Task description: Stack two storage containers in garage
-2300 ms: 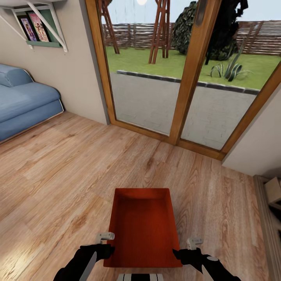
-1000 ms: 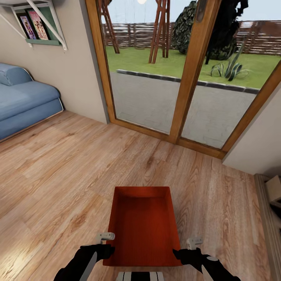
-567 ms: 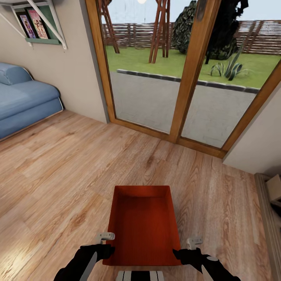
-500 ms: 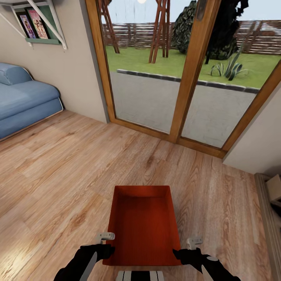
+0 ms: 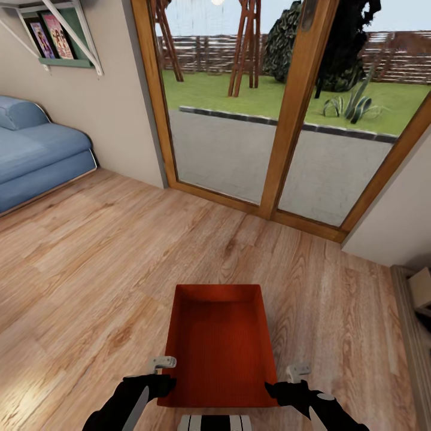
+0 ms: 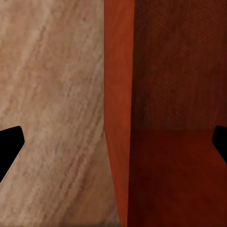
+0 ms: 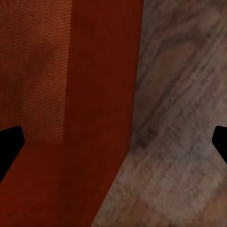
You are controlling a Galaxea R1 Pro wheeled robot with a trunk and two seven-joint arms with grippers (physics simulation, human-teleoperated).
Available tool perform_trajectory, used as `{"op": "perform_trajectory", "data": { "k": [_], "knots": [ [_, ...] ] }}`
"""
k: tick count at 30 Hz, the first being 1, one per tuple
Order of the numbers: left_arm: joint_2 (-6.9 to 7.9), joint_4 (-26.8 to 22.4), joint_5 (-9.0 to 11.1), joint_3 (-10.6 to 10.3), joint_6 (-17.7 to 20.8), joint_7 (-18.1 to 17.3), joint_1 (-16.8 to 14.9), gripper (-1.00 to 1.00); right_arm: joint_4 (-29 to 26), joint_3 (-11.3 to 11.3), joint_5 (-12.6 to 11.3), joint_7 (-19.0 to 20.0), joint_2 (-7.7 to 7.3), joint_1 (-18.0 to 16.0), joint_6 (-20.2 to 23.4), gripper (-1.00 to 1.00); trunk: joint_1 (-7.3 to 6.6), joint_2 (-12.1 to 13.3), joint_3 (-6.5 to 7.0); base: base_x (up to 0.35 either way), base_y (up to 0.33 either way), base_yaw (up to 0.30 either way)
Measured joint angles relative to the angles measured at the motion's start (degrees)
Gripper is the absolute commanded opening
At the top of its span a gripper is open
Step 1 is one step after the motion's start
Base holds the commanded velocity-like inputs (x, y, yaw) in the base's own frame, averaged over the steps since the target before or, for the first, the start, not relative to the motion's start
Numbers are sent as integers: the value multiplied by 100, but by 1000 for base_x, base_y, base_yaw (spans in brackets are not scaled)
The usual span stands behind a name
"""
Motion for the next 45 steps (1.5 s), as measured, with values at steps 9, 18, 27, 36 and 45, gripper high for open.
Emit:
{"op": "perform_trajectory", "data": {
  "k": [9, 18, 27, 36, 45],
  "knots": [
    [-6, 0, 0, 7, -26, 1, 0, 100, 0, 2, 0, 6, 0, 0, 1, 100, 44, -82, -36, 0, 0, 0],
    [4, 0, 7, 6, -52, -6, 4, 100, -1, 0, 0, 29, 0, 0, -1, 100, 44, -82, -36, 0, 0, 0],
    [2, 3, 9, 6, -50, -166, 3, -100, -2, 4, 4, 38, 0, 0, 2, -100, 44, -82, -36, 0, 0, 0],
    [22, 9, 118, -2, -47, -375, 4, -100, -4, 15, -37, 85, 4, 1, 3, -100, 44, -82, -36, 0, 0, 0],
    [37, 10, 61, 11, -59, -362, 7, -100, -1, 4, -37, 77, 2, 0, 3, -100, 45, -82, -36, 0, 0, 0]
  ]
}}
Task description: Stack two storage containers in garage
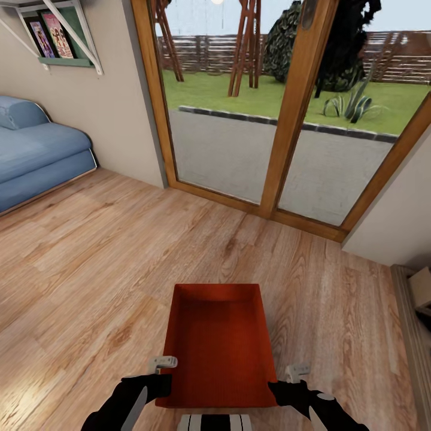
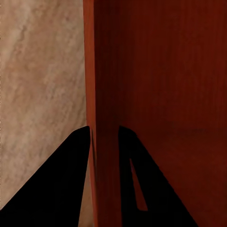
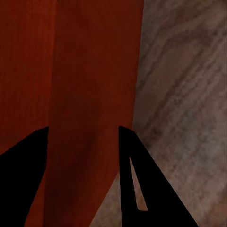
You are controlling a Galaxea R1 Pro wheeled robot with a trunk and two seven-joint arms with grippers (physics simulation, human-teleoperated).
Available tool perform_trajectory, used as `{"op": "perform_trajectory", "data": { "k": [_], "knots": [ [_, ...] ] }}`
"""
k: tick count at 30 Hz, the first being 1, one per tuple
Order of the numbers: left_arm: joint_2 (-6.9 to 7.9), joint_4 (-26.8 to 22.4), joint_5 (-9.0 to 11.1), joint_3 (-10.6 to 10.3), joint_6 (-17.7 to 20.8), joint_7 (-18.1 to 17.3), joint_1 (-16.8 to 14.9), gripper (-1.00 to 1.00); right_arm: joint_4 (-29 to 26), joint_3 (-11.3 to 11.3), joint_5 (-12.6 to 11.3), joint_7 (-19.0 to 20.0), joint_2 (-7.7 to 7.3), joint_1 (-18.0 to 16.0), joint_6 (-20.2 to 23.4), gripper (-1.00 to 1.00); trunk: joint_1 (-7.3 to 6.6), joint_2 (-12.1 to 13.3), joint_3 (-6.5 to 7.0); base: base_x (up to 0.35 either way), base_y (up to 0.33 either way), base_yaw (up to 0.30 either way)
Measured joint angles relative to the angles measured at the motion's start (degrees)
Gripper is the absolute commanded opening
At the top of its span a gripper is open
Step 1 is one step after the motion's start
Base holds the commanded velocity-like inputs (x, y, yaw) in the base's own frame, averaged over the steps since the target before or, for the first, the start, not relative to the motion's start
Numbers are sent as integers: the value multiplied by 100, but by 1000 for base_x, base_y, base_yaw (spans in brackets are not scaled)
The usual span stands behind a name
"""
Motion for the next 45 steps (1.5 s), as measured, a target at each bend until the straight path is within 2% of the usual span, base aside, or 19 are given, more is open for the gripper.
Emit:
{"op": "perform_trajectory", "data": {
  "k": [25, 45],
  "knots": [
    [32, -4, 41, -16, 12, 7, -3, -100, -1, 6, 9, 4, 1, 0, 0, -100, 0, 0, 0, 0, 0, 0],
    [24, -8, 19, -10, 21, 7, -7, -100, 0, 32, 7, 162, 7, 0, 10, -100, 0, 0, 0, 0, 0, 0]
  ]
}}
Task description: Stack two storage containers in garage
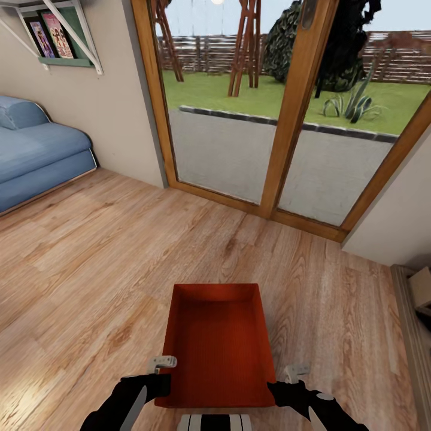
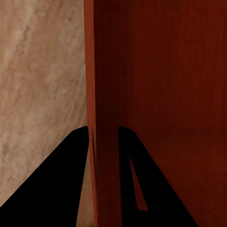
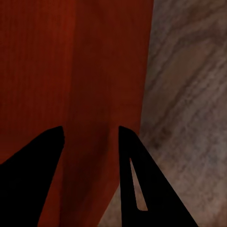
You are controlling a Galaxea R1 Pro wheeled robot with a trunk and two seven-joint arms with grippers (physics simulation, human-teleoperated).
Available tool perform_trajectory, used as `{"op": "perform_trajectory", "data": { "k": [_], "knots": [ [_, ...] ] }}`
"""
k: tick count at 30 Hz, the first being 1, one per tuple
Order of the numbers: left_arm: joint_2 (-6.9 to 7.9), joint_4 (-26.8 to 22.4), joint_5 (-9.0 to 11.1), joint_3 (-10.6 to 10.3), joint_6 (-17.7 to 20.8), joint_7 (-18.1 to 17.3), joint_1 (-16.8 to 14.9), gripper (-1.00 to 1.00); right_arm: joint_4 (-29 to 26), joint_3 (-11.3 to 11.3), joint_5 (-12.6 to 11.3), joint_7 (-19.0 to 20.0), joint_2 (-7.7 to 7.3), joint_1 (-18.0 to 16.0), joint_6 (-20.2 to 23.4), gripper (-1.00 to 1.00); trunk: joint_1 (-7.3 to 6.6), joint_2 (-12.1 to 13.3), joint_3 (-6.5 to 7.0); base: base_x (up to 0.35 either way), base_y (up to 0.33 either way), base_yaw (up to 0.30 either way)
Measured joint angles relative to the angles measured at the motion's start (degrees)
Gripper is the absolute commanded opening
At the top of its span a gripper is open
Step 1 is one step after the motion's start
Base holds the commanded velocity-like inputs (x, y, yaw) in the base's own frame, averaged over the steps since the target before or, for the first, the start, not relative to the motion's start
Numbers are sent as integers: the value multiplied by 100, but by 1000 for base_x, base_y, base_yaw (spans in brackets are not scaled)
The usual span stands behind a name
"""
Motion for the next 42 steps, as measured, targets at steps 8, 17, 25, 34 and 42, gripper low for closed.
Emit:
{"op": "perform_trajectory", "data": {
  "k": [8, 17, 25, 34, 42],
  "knots": [
    [0, -4, -1, 1, 5, 0, 0, -100, 0, 1, -6, 9, 4, 0, 0, -100, 0, 0, 0, 0, 0, 0],
    [0, -7, -5, 2, 7, 0, 1, -100, 6, -1, -14, 11, 11, -1, -1, -100, 0, 0, 0, 0, 0, 0],
    [2, -12, -16, 1, 8, 2, 1, -100, 8, -9, 29, -8, 45, 2, -6, -100, 0, 0, 0, 0, 0, 0],
    [6, -18, -46, 0, 7, 7, -3, -100, 29, -47, 72, -74, 86, 3, -16, -100, -1, -1, 1, 0, 0, 0],
    [-5, -13, -87, 6, -14, 12, -4, -100, 46, 313, 49, -108, 12, 2, -11, -100, -1, -1, 1, 0, 0, 0]
  ]
}}
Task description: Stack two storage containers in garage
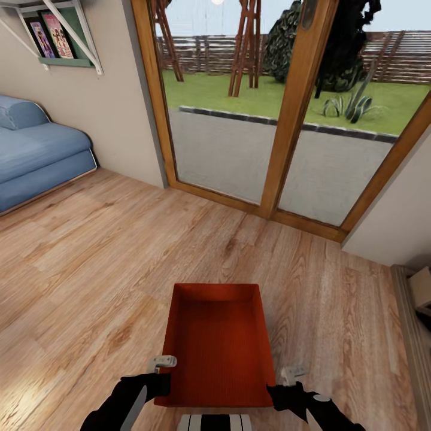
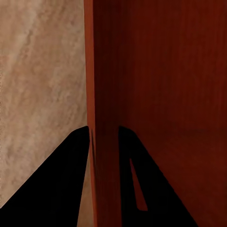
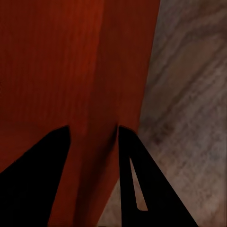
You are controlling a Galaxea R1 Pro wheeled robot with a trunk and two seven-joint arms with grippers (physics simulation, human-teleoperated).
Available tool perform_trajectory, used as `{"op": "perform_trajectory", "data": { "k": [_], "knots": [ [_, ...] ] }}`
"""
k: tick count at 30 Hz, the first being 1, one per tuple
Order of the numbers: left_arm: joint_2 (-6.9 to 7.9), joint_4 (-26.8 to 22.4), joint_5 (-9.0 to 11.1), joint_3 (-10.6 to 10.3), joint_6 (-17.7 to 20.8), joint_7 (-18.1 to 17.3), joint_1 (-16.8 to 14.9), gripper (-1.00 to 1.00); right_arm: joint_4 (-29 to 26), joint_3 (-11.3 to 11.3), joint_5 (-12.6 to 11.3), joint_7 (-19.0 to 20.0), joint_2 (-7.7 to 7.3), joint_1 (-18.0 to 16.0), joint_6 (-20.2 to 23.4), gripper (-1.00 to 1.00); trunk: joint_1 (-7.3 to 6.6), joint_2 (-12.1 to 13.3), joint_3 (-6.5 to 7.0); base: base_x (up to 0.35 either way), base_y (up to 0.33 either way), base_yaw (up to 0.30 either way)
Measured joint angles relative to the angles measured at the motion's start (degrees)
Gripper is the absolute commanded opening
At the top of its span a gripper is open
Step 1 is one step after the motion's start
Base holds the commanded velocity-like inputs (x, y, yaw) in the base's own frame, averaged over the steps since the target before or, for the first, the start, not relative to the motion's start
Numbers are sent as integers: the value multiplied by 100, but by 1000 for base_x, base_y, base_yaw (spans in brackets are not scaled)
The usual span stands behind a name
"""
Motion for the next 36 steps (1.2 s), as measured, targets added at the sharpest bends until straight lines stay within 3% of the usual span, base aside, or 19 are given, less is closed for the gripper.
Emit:
{"op": "perform_trajectory", "data": {
  "k": [36],
  "knots": [
    [7, 3, 21, -9, -14, -5, 2, -100, 3, 40, -5, 62, -26, 2, -1, -100, 0, 0, 0, 0, 0, 0]
  ]
}}
